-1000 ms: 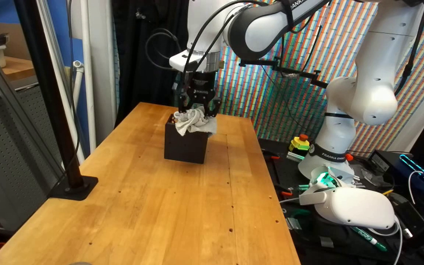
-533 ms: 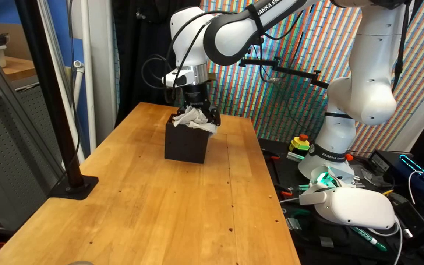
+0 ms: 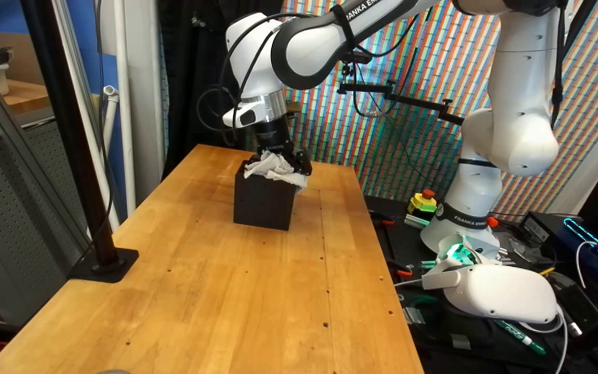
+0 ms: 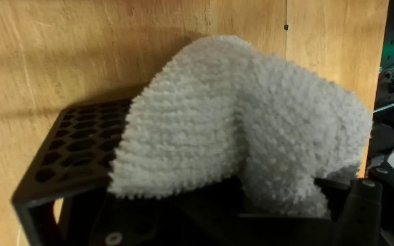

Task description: Put the towel in the box

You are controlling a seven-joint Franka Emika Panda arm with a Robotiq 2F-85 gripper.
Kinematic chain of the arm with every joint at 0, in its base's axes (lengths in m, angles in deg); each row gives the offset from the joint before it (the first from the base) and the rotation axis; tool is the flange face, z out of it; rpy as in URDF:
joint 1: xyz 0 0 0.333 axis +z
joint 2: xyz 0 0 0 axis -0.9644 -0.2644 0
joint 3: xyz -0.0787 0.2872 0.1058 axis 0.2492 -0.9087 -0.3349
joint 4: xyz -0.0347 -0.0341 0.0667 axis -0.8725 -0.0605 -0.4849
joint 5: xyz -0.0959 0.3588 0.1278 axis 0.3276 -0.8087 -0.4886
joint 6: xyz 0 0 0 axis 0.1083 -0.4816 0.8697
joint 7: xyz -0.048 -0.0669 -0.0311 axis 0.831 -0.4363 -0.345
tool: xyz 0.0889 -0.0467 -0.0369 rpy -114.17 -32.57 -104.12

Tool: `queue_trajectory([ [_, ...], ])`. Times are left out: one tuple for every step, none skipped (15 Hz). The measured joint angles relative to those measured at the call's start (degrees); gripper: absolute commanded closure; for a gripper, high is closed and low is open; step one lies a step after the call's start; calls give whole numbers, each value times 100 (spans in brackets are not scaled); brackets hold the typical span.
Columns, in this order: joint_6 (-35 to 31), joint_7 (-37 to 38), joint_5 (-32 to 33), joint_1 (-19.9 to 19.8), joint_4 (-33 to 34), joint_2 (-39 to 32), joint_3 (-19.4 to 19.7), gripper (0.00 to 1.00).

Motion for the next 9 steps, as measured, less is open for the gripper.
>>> queue_trajectory([
  [-4, 14, 37, 5, -3, 8, -17, 47],
  [-11, 36, 80, 15, -14, 27, -38, 41],
  [-19, 62, 141, 32, -40, 66, -69, 34],
  [-25, 100, 210, 58, -82, 132, -104, 25],
  [-27, 141, 293, 90, -133, 215, -145, 18],
  [-27, 205, 383, 132, -189, 324, -185, 9],
  [-27, 277, 474, 178, -242, 447, -222, 3],
  [-27, 366, 571, 223, -297, 582, -261, 0],
  [-26, 458, 656, 265, -353, 718, -296, 0],
])
